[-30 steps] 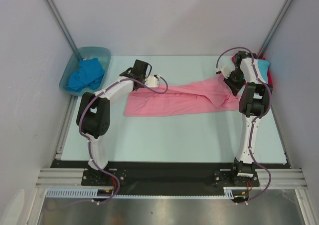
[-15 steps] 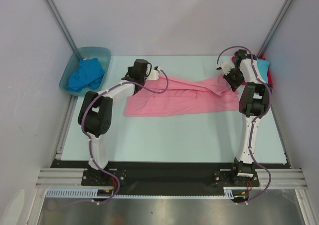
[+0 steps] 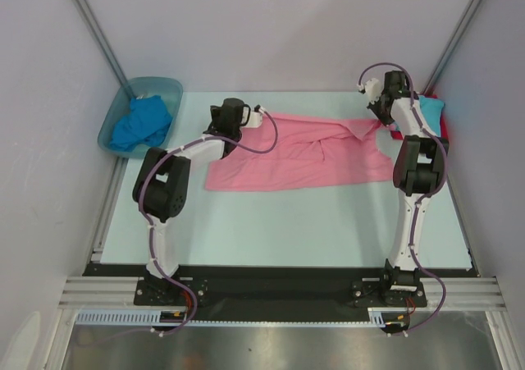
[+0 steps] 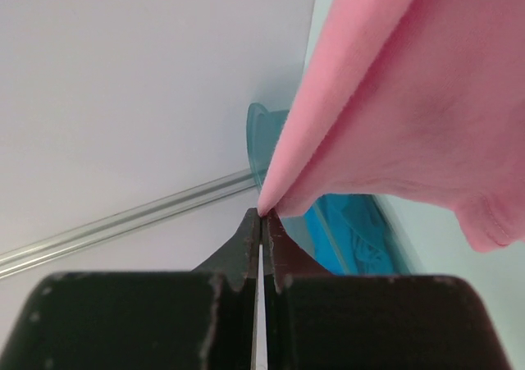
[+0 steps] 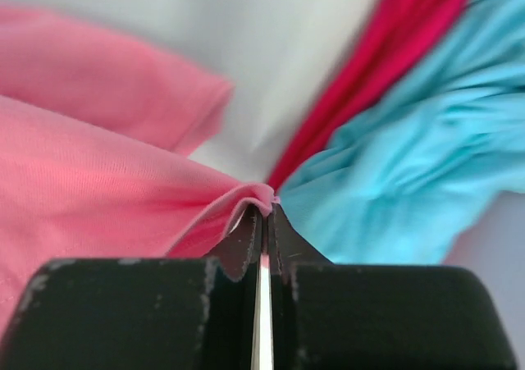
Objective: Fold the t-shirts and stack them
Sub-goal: Fold the tshirt
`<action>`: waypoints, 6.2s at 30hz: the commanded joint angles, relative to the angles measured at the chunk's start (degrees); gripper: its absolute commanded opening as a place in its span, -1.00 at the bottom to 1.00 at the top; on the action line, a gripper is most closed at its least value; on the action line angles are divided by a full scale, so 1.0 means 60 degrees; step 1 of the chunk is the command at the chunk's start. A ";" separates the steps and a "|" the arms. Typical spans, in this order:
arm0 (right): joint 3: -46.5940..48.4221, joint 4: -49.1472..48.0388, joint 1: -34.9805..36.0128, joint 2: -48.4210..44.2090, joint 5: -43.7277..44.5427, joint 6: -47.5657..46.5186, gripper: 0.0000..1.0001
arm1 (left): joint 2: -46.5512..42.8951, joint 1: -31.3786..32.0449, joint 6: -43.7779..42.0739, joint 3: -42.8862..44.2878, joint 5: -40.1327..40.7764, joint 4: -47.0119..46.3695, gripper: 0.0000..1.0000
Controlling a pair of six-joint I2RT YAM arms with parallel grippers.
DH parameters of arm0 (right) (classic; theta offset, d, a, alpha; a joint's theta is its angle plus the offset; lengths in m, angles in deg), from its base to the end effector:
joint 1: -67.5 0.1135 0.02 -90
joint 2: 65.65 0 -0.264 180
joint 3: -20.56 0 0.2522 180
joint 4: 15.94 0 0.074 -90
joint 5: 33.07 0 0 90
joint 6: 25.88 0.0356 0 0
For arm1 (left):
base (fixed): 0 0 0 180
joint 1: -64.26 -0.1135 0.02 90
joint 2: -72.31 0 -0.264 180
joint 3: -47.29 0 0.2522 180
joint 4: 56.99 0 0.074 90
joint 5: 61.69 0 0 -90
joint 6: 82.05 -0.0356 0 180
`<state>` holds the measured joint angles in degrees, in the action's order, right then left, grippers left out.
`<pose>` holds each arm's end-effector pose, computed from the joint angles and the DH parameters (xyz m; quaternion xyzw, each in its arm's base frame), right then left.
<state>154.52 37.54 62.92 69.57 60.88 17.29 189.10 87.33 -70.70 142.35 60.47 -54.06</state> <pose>0.5209 -0.0442 0.2045 -0.3335 0.8922 -0.1609 0.2585 0.4379 -0.1659 0.2123 0.5330 0.6265 0.4481 0.3502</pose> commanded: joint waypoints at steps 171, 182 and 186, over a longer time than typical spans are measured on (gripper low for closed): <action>0.1953 0.6548 -0.0130 0.0183 -0.1229 -0.2728 -1.00 | 0.0398 -0.1677 -0.0046 0.1861 -0.1625 0.6800 -0.99; 0.1895 0.6533 -0.0248 0.0300 -0.0995 -0.2713 -1.00 | 0.0456 -0.1662 -0.0002 0.2212 -0.1756 0.7254 -0.99; 0.1851 0.6534 -0.0306 0.0359 -0.0965 -0.2698 -1.00 | 0.0442 -0.1648 0.0057 0.2256 -0.1801 0.7459 -0.99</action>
<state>164.01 73.83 62.85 71.08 50.63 1.53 193.62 78.85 -71.51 153.54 48.43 -11.85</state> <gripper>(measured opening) 0.028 0.007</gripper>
